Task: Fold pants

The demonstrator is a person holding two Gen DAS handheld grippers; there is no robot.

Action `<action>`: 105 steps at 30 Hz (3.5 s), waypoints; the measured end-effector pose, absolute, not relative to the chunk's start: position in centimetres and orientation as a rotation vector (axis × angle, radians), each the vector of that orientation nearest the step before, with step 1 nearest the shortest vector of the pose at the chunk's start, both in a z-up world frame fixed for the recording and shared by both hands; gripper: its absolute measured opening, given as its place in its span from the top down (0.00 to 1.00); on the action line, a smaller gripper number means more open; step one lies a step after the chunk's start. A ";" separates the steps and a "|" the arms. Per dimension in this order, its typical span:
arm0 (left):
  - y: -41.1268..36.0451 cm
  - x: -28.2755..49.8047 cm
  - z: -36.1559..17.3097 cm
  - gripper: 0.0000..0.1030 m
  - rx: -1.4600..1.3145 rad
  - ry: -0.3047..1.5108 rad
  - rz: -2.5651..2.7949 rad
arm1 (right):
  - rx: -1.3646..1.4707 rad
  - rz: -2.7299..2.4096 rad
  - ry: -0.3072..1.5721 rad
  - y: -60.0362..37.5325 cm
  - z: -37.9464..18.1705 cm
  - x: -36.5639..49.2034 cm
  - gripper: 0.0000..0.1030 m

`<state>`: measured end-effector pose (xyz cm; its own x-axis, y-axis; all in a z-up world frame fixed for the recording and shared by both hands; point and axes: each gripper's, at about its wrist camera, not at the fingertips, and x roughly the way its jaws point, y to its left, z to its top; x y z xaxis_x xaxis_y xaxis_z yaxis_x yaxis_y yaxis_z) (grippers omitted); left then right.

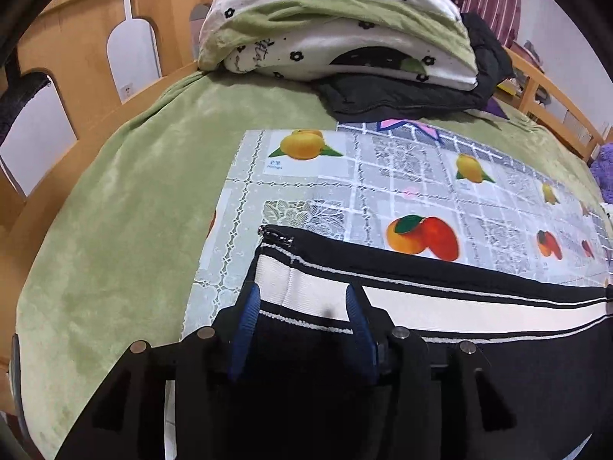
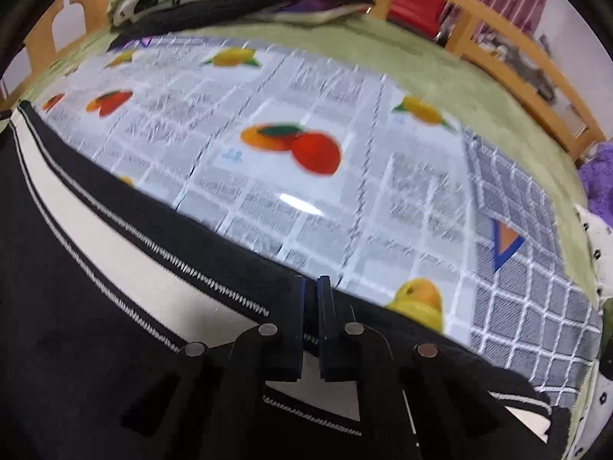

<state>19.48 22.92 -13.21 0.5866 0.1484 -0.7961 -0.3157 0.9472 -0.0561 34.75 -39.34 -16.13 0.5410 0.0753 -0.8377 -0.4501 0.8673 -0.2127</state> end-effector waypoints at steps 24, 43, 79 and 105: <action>26.5 5.6 -15.0 0.51 -0.432 0.944 0.314 | -0.001 -0.019 0.807 -37.8 -9.9 23.7 0.54; 28.7 5.3 -19.6 0.54 -0.827 0.792 0.244 | 0.071 -0.009 0.827 -33.5 -5.3 15.2 0.58; -19.6 11.9 -13.6 0.80 -0.058 0.994 -0.293 | 0.355 -0.029 0.787 -46.7 -11.2 9.2 0.58; 6.9 6.8 -8.8 0.34 -0.342 0.779 0.009 | 0.044 0.287 0.940 -26.9 -13.4 14.5 0.86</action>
<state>6.81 6.94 -8.83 0.7142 -0.1172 -0.6900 -0.1337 0.9449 -0.2988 14.49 -26.89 -13.39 0.5545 0.2623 -0.7898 -0.2238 0.9611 0.1620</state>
